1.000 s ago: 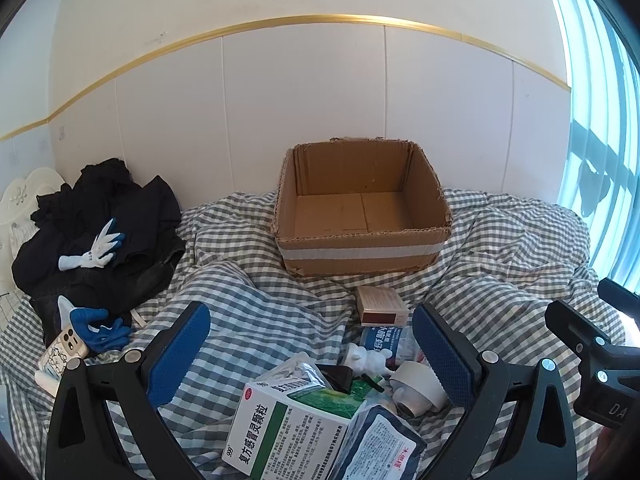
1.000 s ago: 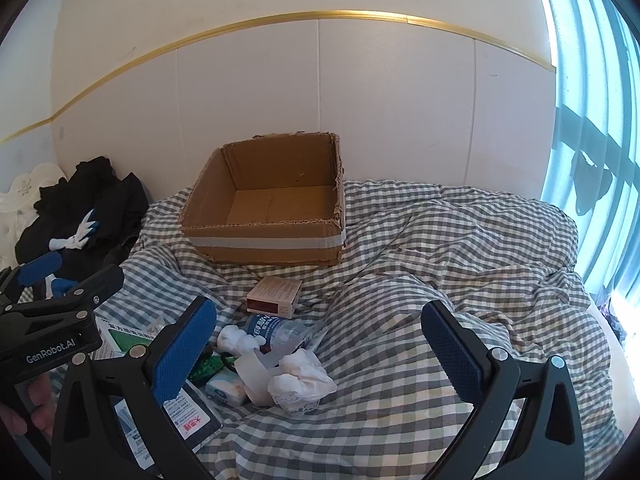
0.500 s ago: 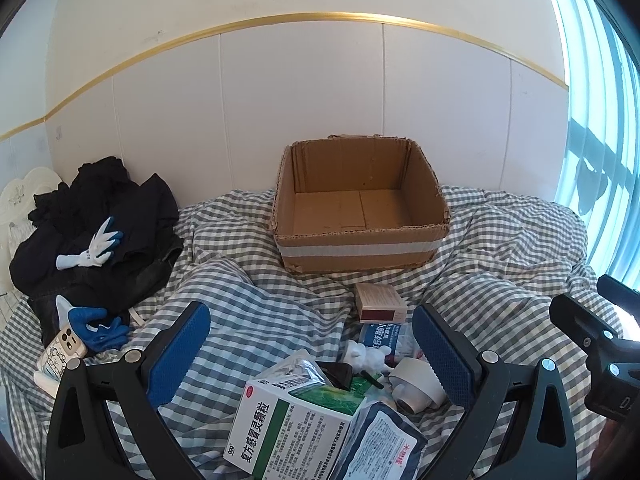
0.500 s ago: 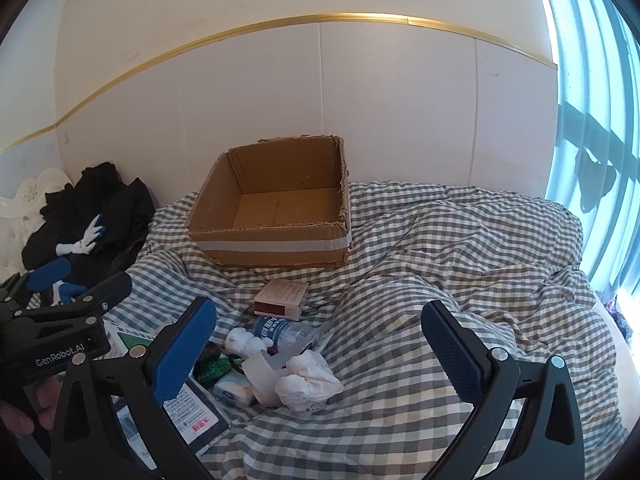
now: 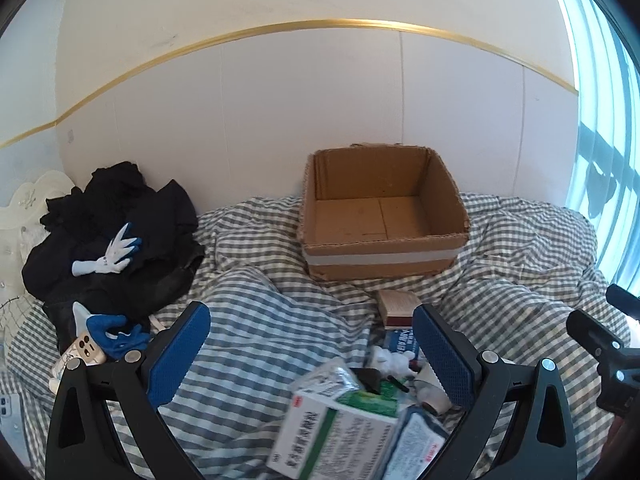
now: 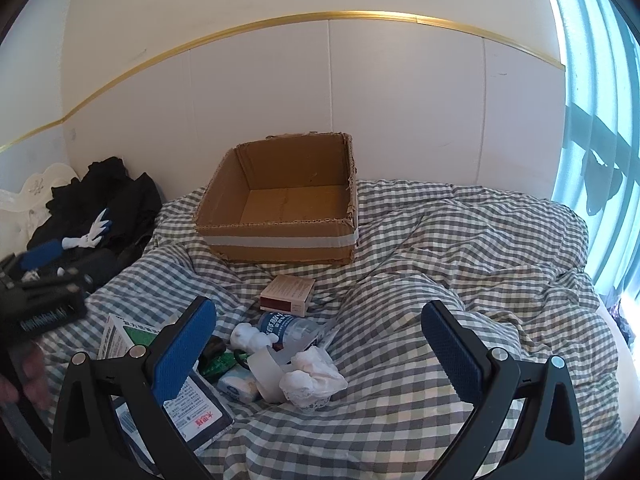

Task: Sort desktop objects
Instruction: 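Reach both tools toward the cluttered items in front of the box, then grasp the white-green medicine box with left tool while right tool grasps the tape roll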

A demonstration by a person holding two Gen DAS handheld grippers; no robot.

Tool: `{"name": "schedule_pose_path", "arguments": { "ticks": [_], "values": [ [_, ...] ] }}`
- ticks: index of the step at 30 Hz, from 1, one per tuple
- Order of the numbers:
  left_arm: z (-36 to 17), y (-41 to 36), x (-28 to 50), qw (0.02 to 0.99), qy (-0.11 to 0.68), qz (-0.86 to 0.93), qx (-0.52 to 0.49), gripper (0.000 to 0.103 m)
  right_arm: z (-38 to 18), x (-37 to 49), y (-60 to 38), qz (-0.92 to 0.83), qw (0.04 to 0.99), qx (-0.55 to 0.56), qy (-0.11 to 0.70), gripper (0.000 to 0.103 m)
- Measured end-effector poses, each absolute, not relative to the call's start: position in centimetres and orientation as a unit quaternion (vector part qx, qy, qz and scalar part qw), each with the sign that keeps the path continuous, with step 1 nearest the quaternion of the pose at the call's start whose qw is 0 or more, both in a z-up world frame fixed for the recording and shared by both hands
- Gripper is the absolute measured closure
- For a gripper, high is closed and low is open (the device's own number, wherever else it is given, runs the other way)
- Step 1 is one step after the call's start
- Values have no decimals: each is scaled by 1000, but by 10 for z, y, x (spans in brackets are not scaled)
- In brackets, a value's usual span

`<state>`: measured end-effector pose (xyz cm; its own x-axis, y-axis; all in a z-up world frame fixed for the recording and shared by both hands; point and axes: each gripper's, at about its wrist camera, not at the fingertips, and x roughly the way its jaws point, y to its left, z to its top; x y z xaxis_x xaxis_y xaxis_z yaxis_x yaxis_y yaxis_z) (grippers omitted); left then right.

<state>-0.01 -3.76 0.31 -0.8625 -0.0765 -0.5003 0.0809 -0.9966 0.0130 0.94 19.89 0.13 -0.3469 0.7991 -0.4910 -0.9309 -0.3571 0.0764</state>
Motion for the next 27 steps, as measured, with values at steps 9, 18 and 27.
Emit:
{"name": "schedule_pose_path", "arguments": {
  "ticks": [9,18,27],
  "values": [
    [-53,-45,3,-10,27,-938,345,0,-15,6,213,798,534,-205,193,0],
    [-62,-32,2,-79,-1,-934,349,0,-31,7,228,793,527,-221,211,0],
    [-87,-23,-12,-114,-37,-914,388,10,-46,-13,237,811,490,-244,209,0]
  ]
}}
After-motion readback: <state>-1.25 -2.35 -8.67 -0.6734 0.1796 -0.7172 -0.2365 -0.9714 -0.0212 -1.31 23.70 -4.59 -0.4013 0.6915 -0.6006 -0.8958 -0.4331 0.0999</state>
